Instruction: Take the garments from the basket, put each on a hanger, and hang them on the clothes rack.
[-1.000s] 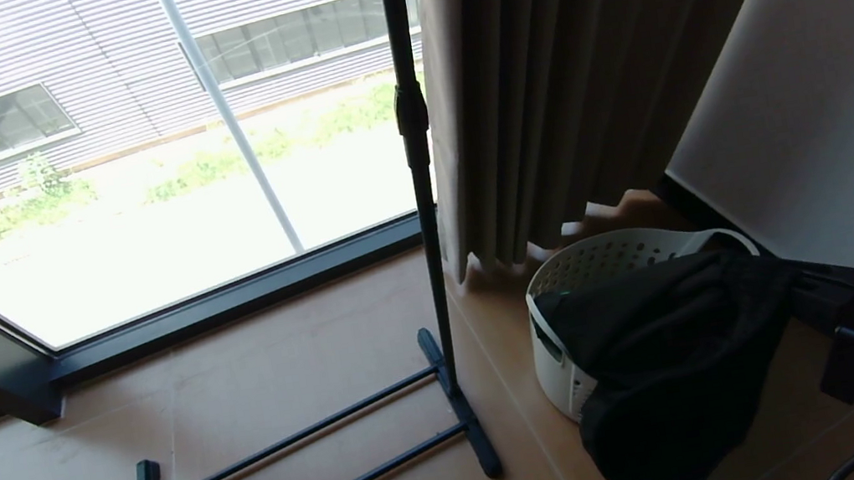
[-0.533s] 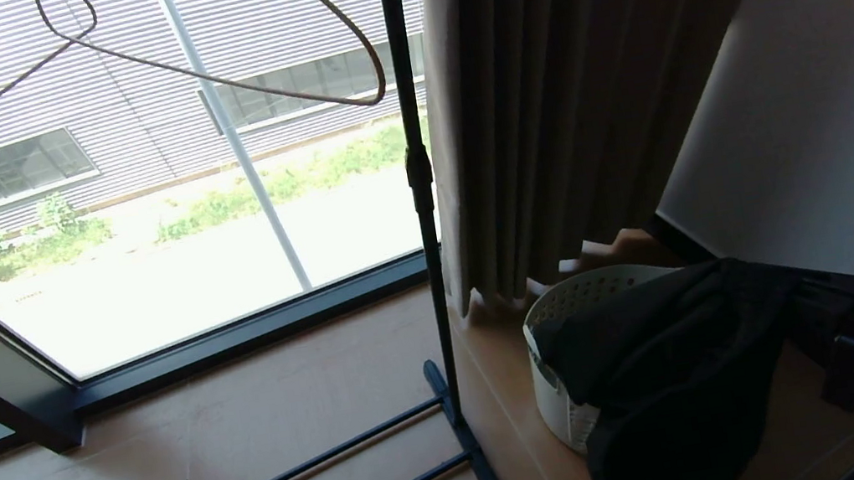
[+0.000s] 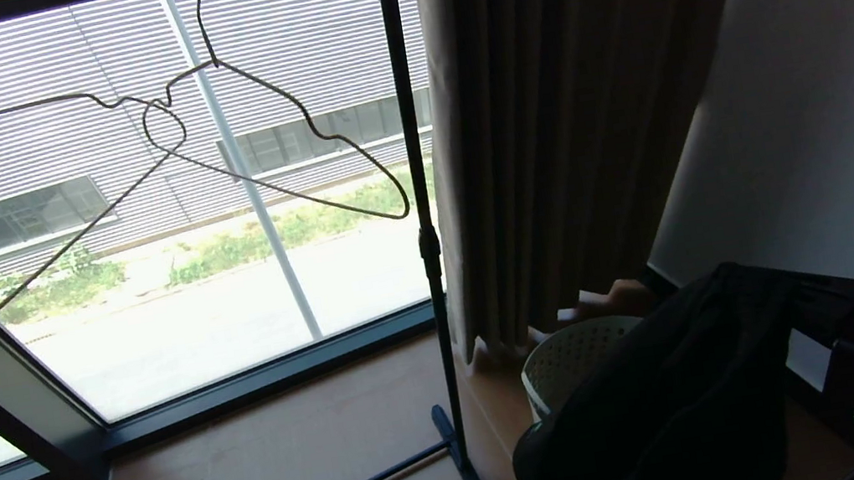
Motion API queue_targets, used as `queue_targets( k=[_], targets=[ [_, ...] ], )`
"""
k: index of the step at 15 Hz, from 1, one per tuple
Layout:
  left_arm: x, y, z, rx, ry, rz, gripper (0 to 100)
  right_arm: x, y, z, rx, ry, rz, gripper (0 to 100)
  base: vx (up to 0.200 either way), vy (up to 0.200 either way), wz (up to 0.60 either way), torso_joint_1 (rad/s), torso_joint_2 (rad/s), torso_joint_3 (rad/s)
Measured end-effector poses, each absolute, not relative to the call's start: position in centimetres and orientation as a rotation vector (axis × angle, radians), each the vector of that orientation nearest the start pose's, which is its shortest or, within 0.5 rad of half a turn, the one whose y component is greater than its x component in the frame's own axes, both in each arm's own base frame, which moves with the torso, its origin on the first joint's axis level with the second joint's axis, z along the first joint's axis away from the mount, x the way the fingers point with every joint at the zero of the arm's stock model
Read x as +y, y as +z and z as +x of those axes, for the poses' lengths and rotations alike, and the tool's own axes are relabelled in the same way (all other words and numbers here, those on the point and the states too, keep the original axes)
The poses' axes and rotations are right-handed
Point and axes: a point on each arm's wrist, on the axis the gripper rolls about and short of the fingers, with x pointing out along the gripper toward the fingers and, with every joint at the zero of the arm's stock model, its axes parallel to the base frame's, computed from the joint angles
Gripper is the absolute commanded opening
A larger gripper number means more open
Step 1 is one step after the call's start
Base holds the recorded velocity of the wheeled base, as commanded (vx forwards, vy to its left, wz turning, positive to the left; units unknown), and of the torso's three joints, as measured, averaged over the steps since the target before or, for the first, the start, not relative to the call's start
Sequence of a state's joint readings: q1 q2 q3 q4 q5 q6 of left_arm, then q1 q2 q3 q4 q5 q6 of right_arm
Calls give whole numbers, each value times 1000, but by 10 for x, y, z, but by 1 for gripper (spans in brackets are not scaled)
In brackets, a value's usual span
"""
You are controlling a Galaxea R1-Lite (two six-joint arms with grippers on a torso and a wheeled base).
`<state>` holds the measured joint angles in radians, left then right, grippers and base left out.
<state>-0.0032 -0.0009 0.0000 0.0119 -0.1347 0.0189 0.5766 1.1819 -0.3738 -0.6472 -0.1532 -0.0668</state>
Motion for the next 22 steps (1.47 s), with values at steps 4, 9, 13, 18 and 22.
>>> queue_targets(
  k=[4,9,13,18,22],
  targets=[
    [-3,74,-23,10,-138,18,100,86,186,138,141,428,-125,0,0,0,0,184,-514,-273],
    [-3,74,-23,10,-138,18,100,86,186,138,138,426,-127,0,0,0,0,214,-556,-217],
    [-3,74,-23,10,-138,18,100,86,186,138,137,426,-132,0,0,0,0,79,-184,-50],
    [-3,74,-23,10,-138,18,100,85,184,138,139,427,-157,0,0,0,0,0,0,0],
    [-3,74,-23,10,-138,19,100,85,183,139,148,425,-154,0,0,0,0,23,-49,-35]
  ],
)
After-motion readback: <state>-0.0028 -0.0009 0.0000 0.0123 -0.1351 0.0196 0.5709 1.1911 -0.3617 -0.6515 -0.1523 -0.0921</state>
